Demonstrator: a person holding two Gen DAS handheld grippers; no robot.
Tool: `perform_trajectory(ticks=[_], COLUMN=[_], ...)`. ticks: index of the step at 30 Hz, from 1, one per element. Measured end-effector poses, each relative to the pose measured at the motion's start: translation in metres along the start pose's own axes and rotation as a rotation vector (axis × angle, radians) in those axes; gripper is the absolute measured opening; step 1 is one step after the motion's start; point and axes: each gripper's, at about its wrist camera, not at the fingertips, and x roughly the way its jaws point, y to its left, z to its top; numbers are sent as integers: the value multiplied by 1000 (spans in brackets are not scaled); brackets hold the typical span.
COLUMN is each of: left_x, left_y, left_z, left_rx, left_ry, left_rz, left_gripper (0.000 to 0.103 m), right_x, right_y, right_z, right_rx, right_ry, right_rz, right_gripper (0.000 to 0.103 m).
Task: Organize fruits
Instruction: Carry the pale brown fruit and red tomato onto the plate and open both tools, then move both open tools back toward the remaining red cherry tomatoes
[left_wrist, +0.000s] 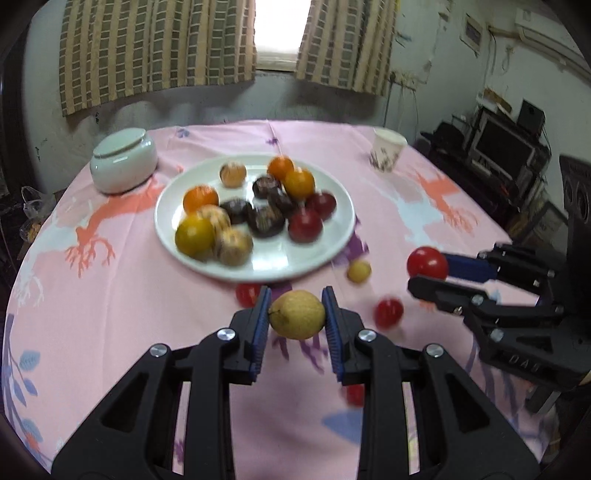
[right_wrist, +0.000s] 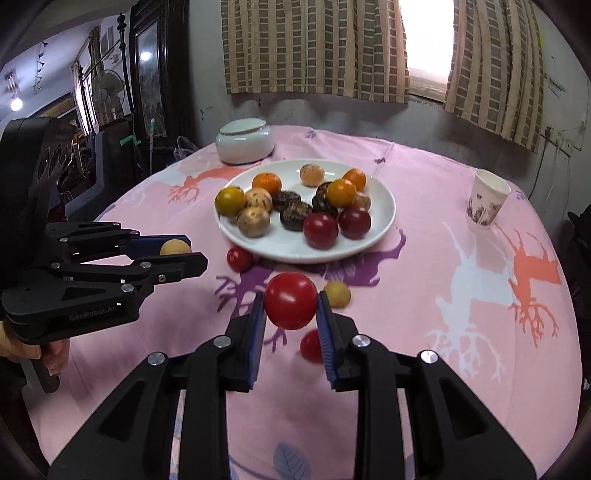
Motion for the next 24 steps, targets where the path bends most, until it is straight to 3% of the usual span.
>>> perform_trajectory(ticks=[6, 12, 17, 22, 24], left_x=[33, 69, 68, 55, 48], left_y=[18, 39, 45, 37, 31], left_z=[44, 60, 58, 50, 44], left_rx=[-57, -117, -151, -120, -90], left_ry=[-8, 25, -12, -7, -2], left_rz=[26, 56, 84, 128, 146], left_gripper=[29, 29, 49, 65, 68], right_x=[45, 90, 90, 68, 55], right_y=[-8, -7, -7, -17, -21], right_z=[34, 47, 45, 34, 26], right_rx=[13, 44, 61, 63, 63], right_ry=[20, 60, 58, 53, 43], right_rz=[32, 80, 97, 76, 46], right_gripper=[28, 29, 31, 32, 52])
